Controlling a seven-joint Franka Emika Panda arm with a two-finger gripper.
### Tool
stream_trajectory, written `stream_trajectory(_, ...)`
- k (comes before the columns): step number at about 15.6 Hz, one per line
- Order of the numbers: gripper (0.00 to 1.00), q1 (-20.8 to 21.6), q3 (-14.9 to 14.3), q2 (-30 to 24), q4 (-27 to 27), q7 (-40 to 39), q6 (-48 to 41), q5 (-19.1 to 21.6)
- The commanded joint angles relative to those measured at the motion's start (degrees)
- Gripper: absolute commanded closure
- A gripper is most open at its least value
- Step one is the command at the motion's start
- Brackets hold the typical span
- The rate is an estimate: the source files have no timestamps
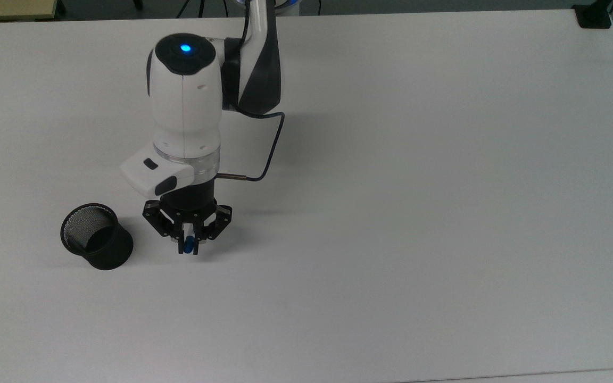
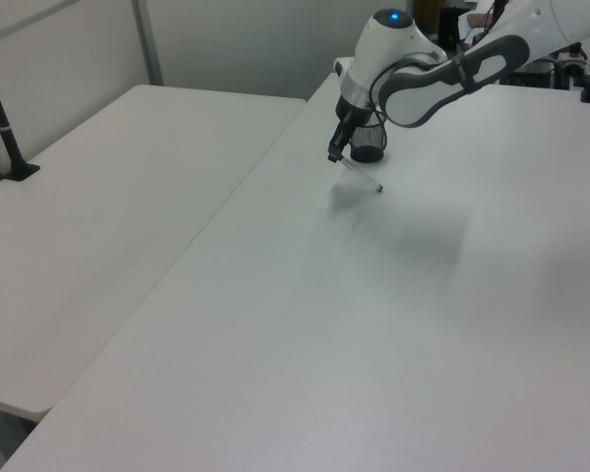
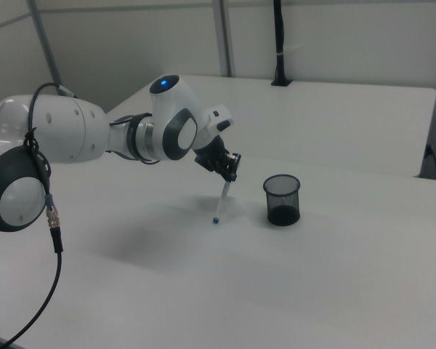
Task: Remove the marker
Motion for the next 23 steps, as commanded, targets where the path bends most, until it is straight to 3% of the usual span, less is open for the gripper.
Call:
stream_trajectory(1, 0.04, 1.2, -0.3, -0.6, -0.7, 1.1, -0.3, -0.8)
stream_trajectory(5, 0.00, 4.6, -0.5, -3.2, -0.7, 5.0, -1.9, -0.8)
stream_trajectory(11, 0.00, 9.9, -0.3, -13.0, -0.6, 7.4, -24.3, 0.4)
stream_trajectory(14, 0.00, 12.2, -0.3, -18.6, -0.8, 7.5, -37.1, 3.5)
stream_trajectory(18, 0.00, 12.3, -0.3, -25.7, -2.5, 6.8, -48.0, 5.5)
stream_trajectory(23, 0.00, 10.7, -0.3, -35.8, -9.8, 5.8, -51.0, 8.5)
